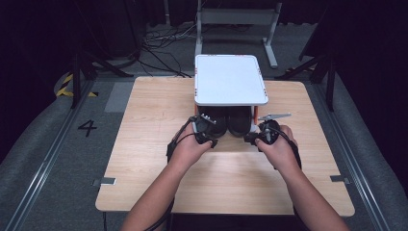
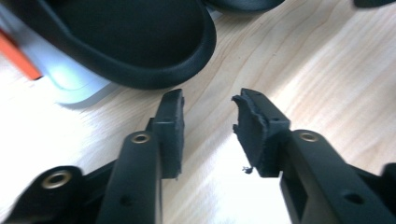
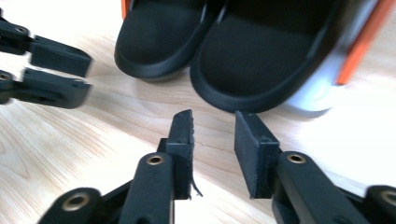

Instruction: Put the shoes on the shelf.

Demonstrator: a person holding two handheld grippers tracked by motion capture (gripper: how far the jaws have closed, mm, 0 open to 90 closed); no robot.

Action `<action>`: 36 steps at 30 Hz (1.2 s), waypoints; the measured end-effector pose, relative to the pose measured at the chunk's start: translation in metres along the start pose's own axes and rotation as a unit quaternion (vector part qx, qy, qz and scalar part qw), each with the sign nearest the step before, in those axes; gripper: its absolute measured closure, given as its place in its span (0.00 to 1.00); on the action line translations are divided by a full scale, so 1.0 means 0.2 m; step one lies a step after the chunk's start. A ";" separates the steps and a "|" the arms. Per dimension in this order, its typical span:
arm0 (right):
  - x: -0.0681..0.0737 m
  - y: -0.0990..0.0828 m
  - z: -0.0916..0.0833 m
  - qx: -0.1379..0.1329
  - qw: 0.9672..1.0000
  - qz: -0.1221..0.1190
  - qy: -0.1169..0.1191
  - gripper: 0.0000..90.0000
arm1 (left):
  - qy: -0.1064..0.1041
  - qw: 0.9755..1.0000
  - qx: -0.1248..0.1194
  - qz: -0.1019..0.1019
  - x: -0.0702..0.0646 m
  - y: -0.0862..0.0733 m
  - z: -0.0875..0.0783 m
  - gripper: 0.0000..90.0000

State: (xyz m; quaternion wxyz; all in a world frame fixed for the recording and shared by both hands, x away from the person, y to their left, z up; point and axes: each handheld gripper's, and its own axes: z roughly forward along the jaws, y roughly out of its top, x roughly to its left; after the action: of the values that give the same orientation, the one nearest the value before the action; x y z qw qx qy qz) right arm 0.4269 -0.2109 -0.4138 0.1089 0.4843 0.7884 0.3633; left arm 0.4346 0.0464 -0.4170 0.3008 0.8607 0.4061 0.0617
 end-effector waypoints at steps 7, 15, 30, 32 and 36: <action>-0.04 -0.04 -0.15 -0.031 0.999 -0.013 -0.004 0.61 | -0.005 1.000 -0.023 -0.004 -0.02 -0.04 -0.11 0.52; -0.14 -0.10 -0.30 -0.051 0.999 -0.009 0.014 0.48 | 0.009 0.999 -0.047 -0.001 0.01 -0.15 -0.30 0.44; -0.45 -0.18 -0.44 -0.056 0.998 0.010 -0.021 0.48 | 0.046 0.999 -0.020 -0.015 0.27 -0.43 -0.42 0.32; -0.50 -0.21 -0.45 -0.052 0.998 0.005 -0.030 0.46 | 0.048 0.998 -0.020 -0.019 0.29 -0.45 -0.43 0.32; -0.61 -0.26 -0.45 -0.026 0.998 -0.017 -0.055 0.38 | 0.058 0.997 -0.035 -0.045 0.42 -0.50 -0.44 0.30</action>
State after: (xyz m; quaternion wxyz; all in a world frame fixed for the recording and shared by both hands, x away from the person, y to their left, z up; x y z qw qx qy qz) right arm 0.4060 -0.3687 -0.4061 0.1703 0.4870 0.7798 0.3545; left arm 0.3936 0.1987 -0.4152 0.3091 0.8254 0.4587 0.1127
